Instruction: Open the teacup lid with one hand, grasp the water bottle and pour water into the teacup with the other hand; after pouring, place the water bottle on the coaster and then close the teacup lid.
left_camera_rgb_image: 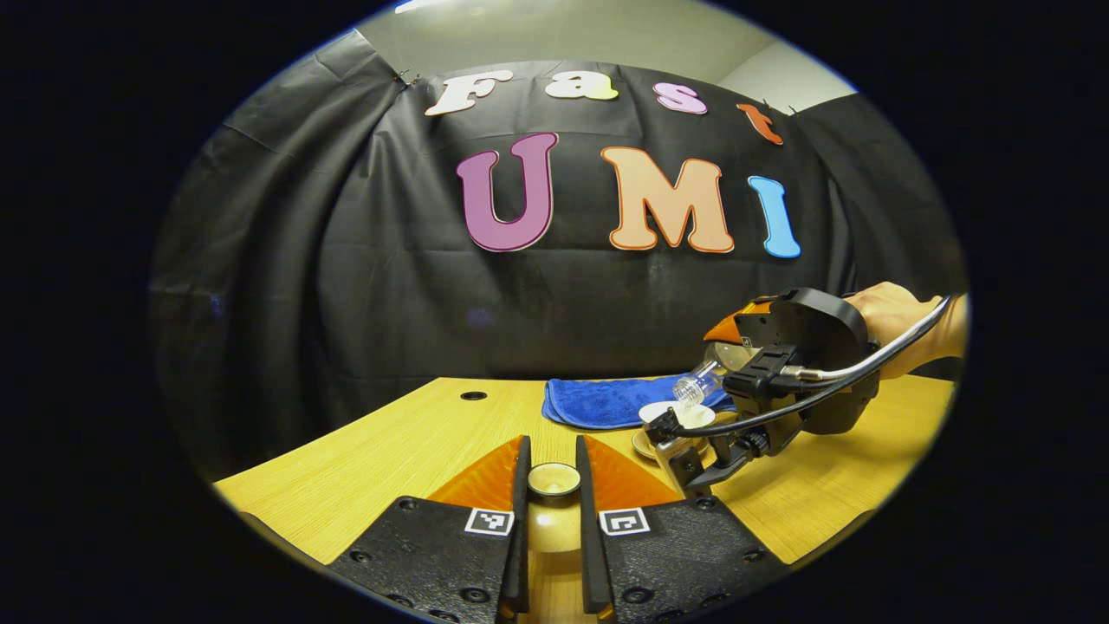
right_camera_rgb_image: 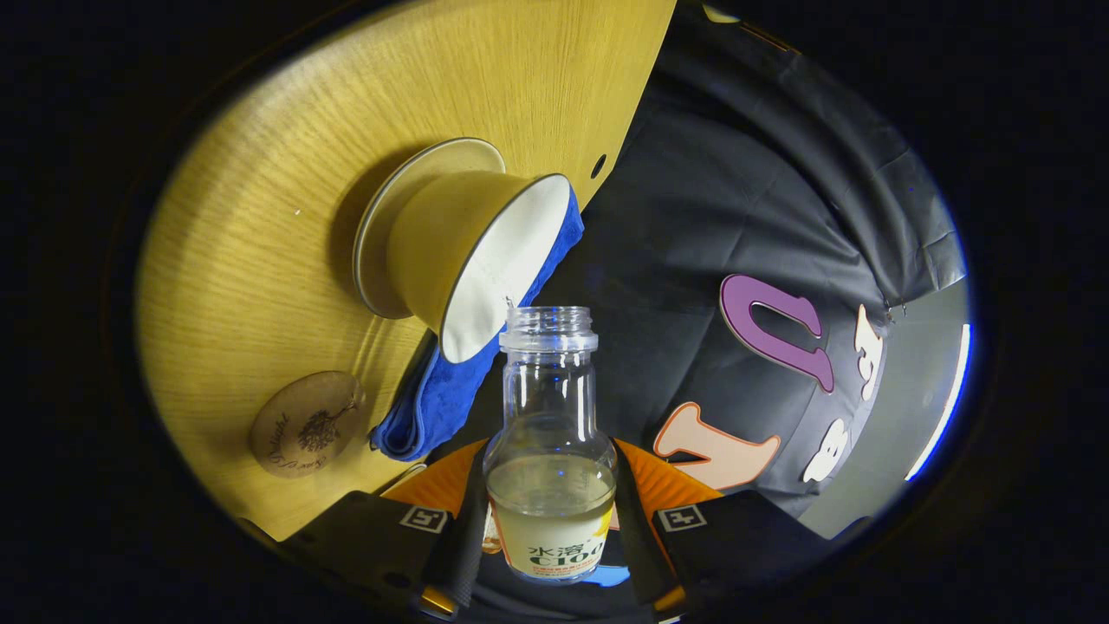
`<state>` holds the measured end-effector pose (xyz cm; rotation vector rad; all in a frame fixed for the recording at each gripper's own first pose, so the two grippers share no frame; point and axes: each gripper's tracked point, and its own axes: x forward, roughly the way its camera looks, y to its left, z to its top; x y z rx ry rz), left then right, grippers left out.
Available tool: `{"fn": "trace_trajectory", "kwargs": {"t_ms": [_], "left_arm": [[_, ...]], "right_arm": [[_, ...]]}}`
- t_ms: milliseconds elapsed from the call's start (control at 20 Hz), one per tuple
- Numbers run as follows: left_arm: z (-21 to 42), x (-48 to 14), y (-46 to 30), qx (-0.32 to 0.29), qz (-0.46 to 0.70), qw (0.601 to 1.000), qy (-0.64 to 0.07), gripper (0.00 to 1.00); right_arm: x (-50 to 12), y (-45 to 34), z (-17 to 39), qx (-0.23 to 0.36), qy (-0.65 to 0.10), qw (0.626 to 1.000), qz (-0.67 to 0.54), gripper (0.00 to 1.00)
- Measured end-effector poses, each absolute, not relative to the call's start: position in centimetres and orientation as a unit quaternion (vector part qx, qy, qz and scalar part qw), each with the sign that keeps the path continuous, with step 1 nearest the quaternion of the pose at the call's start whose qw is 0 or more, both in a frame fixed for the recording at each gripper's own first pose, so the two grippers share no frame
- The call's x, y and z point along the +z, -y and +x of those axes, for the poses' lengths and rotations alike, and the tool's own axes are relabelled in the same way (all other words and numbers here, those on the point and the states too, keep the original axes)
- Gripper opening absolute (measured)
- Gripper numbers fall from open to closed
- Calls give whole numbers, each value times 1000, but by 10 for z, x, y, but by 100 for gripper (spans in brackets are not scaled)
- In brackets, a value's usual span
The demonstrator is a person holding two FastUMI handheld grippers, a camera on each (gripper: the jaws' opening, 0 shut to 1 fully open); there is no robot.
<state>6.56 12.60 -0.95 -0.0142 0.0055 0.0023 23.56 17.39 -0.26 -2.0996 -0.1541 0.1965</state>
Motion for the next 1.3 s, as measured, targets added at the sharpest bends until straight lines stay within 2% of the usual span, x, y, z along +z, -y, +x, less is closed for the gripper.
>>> {"fn": "trace_trajectory", "kwargs": {"t_ms": [800, 950, 1050, 1200, 1300], "left_arm": [[67, -10, -125, -3, -7, 1000, -2, 21], [65, -9, -126, -2, -7, 1000, -1, 21], [66, -9, -126, -2, -7, 1000, -1, 21], [66, -10, -126, -2, -7, 1000, -2, 21], [66, -9, -126, -2, -7, 1000, -1, 21]], "right_arm": [[-6, -174, 238, 89, 50, 510, -854, 71], [-13, -164, 241, 107, 18, 561, -821, 72], [-12, -158, 241, 113, -4, 609, -785, 74], [-4, -163, 236, 129, -16, 684, -718, 70], [3, -166, 232, 141, -27, 743, -654, 75]]}}
